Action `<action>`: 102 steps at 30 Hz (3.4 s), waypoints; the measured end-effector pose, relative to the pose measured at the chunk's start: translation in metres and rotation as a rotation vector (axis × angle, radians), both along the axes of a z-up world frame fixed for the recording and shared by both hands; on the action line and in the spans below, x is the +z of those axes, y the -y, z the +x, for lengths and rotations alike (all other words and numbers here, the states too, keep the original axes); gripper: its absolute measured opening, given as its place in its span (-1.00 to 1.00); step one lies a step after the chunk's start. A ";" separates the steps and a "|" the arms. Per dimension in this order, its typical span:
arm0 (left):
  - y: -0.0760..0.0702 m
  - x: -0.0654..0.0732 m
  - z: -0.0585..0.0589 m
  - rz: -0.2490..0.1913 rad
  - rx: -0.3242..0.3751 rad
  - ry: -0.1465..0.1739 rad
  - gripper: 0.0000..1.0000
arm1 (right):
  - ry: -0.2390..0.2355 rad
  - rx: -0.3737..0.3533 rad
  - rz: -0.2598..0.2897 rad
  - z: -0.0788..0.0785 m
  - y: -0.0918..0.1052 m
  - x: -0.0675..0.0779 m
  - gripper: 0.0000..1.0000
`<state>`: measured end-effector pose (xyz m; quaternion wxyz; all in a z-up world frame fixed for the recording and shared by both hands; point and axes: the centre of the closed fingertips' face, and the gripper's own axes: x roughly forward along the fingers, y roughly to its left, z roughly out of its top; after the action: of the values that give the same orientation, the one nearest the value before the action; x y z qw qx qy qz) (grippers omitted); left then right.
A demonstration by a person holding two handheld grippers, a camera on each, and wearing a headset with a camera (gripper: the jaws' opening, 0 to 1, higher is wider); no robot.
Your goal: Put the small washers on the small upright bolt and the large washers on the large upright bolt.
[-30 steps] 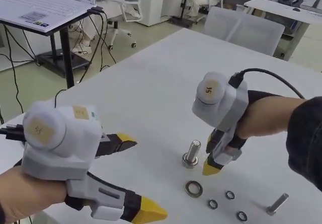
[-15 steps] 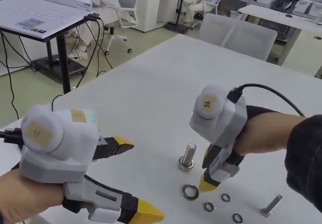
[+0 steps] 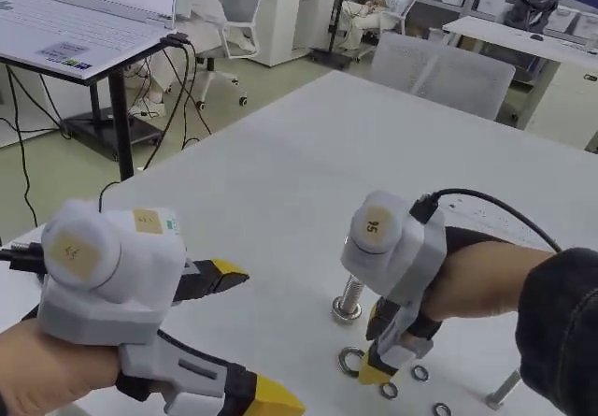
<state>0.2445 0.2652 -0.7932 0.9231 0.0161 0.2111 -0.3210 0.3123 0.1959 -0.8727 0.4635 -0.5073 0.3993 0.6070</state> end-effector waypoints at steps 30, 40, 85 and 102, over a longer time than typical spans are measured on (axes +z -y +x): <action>0.001 0.002 0.002 -0.008 0.003 0.004 0.78 | 0.019 0.026 -0.006 -0.003 -0.004 -0.008 -0.45; 0.002 0.002 0.002 -0.006 0.002 0.006 0.77 | 0.020 0.016 0.004 -0.002 -0.005 -0.007 -0.53; 0.005 0.005 0.003 -0.005 -0.020 0.015 0.77 | 0.108 -0.004 0.052 0.023 0.000 0.067 -0.54; 0.003 0.005 0.003 -0.011 -0.009 0.018 0.77 | 0.161 0.035 0.071 0.041 -0.023 0.087 -0.54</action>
<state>0.2472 0.2624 -0.7879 0.9236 0.0148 0.2007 -0.3264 0.3530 0.2194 -0.7854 0.5012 -0.5446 0.3300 0.5859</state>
